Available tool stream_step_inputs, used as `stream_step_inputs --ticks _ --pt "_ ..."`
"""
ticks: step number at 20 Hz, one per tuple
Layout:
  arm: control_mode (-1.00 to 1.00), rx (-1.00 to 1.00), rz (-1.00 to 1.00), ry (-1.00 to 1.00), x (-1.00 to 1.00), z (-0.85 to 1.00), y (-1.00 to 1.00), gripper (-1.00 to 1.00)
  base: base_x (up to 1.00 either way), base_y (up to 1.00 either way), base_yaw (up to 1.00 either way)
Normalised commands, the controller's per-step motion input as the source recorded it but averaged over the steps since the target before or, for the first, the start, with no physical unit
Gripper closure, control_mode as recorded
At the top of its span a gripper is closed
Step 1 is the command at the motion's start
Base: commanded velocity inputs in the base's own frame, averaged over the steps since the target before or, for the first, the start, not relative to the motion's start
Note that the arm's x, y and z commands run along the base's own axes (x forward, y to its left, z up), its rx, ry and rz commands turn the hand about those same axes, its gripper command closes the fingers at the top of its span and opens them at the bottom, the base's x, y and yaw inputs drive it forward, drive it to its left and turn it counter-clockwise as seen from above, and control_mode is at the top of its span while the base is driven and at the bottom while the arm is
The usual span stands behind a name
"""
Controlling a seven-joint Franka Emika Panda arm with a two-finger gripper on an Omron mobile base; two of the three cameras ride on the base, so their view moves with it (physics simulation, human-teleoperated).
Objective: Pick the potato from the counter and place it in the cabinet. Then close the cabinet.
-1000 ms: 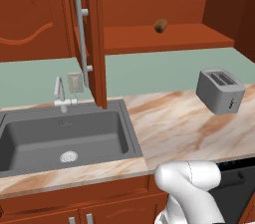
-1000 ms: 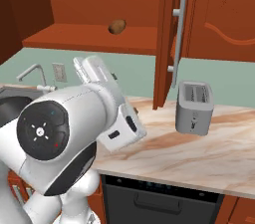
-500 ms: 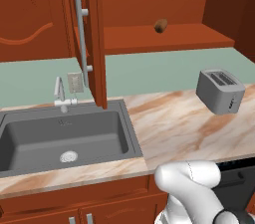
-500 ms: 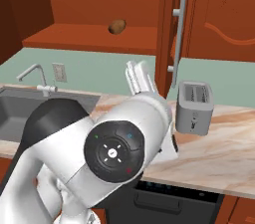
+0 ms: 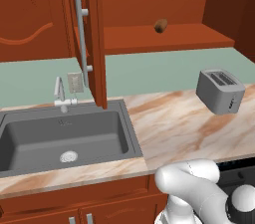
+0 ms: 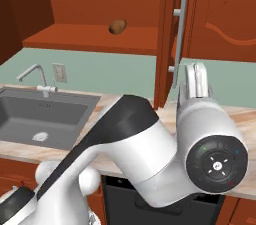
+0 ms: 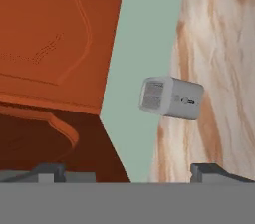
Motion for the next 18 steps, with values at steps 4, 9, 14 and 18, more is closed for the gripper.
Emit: stream_step_inputs --ticks 4,9,14,18 --pt "-1.0 0.24 0.0 -0.15 0.62 -0.29 -0.31 -1.0 0.0 0.0 0.0" --pt "-1.0 0.23 0.0 -0.2 0.58 -0.2 -0.18 -1.0 0.0 0.0 0.0" --pt "-1.0 0.22 0.0 -0.12 0.53 0.0 -0.01 -1.0 0.0 0.0 0.0" --pt "-1.0 0.17 0.0 -0.01 0.5 0.03 0.0 -1.0 0.0 0.0 0.0"
